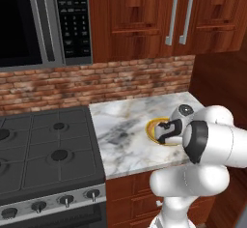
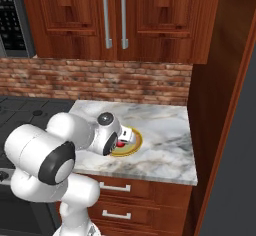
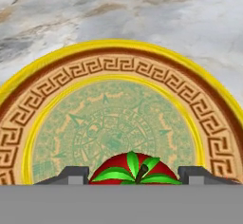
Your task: Pick tomato from the fridge and place it on the plate on the counter.
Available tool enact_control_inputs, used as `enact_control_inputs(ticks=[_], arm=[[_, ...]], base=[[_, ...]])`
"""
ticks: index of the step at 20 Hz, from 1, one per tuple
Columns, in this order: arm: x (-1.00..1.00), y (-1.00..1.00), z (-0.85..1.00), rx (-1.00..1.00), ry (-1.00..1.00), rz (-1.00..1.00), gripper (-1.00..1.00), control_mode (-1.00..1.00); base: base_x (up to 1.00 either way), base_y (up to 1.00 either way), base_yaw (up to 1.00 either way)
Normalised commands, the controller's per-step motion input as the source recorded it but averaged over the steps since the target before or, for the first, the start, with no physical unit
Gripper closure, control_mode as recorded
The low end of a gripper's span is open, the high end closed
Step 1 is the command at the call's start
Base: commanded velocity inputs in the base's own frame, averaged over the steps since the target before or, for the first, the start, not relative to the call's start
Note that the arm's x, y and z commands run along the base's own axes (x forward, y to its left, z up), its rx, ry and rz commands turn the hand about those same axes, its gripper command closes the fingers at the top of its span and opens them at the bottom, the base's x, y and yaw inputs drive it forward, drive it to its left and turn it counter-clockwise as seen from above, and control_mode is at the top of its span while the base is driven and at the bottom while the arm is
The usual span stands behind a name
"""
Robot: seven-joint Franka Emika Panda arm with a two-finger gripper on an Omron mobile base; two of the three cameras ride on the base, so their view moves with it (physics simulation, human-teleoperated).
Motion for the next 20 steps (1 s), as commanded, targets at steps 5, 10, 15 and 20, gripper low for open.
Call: enact_control_inputs(ticks=[5, 10, 15, 20], arm=[[0.10, 0.00, -0.04, 0.00, 0.00, 0.00, -1.00, -1.00], [0.09, 0.00, 0.00, 0.00, 0.00, 0.00, -1.00, -1.00], [0.01, 0.00, 0.08, 0.00, 0.05, -0.02, -1.00, -1.00], [-0.05, -0.06, 0.59, 0.01, 0.10, -0.01, -1.00, -1.00]], base=[[0.00, 0.00, 0.00], [0.00, 0.00, 0.00], [0.00, 0.00, 0.00], [0.00, 0.00, 0.00]])
